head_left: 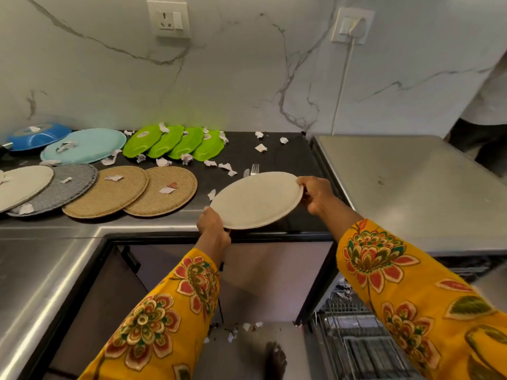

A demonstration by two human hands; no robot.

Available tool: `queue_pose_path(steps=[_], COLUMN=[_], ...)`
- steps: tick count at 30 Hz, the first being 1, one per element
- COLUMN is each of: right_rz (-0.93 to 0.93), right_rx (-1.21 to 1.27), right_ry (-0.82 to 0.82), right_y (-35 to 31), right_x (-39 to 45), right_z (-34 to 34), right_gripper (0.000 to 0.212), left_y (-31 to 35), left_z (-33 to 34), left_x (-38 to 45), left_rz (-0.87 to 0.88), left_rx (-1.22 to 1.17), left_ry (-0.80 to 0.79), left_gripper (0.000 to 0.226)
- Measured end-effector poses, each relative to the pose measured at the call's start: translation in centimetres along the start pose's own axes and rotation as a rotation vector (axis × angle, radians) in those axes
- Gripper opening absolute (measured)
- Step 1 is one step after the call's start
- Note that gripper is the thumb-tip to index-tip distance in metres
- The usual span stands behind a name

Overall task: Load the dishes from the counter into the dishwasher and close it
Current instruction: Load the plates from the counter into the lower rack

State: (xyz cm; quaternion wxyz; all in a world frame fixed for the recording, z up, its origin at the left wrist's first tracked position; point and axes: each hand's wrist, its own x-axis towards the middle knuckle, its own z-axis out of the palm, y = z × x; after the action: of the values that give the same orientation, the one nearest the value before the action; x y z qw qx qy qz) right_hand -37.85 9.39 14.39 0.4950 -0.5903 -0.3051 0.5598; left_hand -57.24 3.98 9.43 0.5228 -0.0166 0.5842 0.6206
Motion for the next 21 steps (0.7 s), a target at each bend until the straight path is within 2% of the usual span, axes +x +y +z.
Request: queue_pose_path(steps=[3,9,10,13,18,19,21], right_rz=[0.018,0.045,0.037,0.024,0.046,0.061,0.069], right_rx=[-0.004,-0.002,0.004,-0.049,-0.056,-0.039,0.011], right_ry=[0.069,0.235,0.269,0.362,0.488,0.508,0.551], right_y=[1.3,3.2,3.6,4.3,5.5,5.7,6.5], right_x=[-0.9,-2.9,-2.8,-2.7,-3.2,-3.6,-3.9], right_z=[-3.1,-9.0,-10.1,-12.9,-17.7,-18.6,-21.0], right_gripper=[0.013,0.007,0.004,0.032,0.053,0.055,0.056], left_y=[-1.7,-4.8,-5.4,-7.4,-11.0,-11.7,-13.3], left_z=[0.6,2.2,2.6,3.6,5.3,5.7,6.4], left_x=[-0.5,-2.8,-2.9,-3.1,-3.0,-3.3,-4.4], left_rz=[0.031,-0.005,-0.019,-0.072,-0.223,-0.252,-0.294], left_rx=[0.053,0.111,0.122,0.145,0.207,0.225,0.263], left_ry=[-0.084,-0.249,-0.277,-0.354,-0.573,-0.632,-0.751], left_gripper=[0.035,0.016,0.018,0.032,0.075,0.077,0.065])
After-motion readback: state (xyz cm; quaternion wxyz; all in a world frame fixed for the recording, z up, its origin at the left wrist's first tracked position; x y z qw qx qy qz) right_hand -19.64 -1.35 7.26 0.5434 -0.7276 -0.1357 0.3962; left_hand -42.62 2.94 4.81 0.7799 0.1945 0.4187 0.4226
